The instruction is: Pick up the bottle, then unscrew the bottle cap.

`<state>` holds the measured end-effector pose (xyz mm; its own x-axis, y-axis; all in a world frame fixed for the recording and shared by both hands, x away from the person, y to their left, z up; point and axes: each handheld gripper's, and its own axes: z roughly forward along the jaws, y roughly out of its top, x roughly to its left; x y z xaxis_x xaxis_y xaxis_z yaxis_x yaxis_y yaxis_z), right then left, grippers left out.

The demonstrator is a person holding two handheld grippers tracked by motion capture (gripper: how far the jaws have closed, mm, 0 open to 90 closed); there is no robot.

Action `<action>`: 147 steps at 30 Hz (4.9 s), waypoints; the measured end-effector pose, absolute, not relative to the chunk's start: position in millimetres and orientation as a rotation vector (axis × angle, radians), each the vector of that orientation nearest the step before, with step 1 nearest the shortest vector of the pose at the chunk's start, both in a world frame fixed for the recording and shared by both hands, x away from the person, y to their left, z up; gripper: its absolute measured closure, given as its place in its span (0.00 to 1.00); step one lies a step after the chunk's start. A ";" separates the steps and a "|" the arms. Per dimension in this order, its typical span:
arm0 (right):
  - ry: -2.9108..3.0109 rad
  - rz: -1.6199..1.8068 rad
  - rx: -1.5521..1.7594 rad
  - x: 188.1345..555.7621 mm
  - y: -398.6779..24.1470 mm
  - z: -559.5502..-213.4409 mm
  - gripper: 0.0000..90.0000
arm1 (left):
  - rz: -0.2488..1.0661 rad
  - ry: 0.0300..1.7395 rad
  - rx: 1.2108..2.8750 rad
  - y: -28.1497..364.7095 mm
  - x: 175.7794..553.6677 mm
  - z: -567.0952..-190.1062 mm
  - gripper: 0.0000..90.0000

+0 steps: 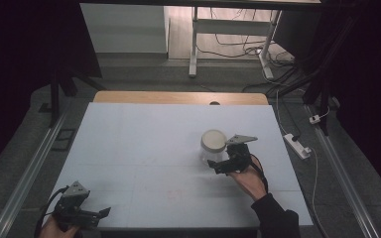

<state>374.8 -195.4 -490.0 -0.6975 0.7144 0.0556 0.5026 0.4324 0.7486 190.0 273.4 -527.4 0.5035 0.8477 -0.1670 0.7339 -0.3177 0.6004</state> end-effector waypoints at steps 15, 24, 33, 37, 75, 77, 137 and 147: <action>2.408 1.152 1.025 393.9 -184.7 -498.3 0.00 | 0.230 1.290 2.122 273.6 190.1 -527.5 0.01; 2.404 1.152 1.020 401.0 -179.4 -503.6 0.00 | 0.226 1.289 2.121 273.9 190.2 -527.6 0.02; 2.394 1.143 1.008 402.9 -175.1 -505.3 0.05 | 0.226 1.289 2.123 273.7 190.3 -527.7 0.02; 2.397 1.121 0.979 401.9 -174.7 -504.2 0.06 | 0.229 1.286 2.125 273.4 190.5 -527.9 0.02; 2.413 1.133 0.879 379.1 -162.8 -490.8 0.07 | 0.232 1.279 2.128 273.0 190.0 -527.5 0.02; 2.422 1.137 0.873 376.8 -161.0 -490.2 0.07 | 0.232 1.279 2.128 273.0 190.0 -527.5 0.02; 2.587 1.279 0.592 305.2 -100.2 -482.5 0.07 | 0.207 1.272 2.124 273.4 190.2 -527.5 0.01; 2.590 1.292 0.593 305.4 -99.9 -482.3 0.07 | 0.176 1.255 2.098 276.2 190.9 -526.7 0.00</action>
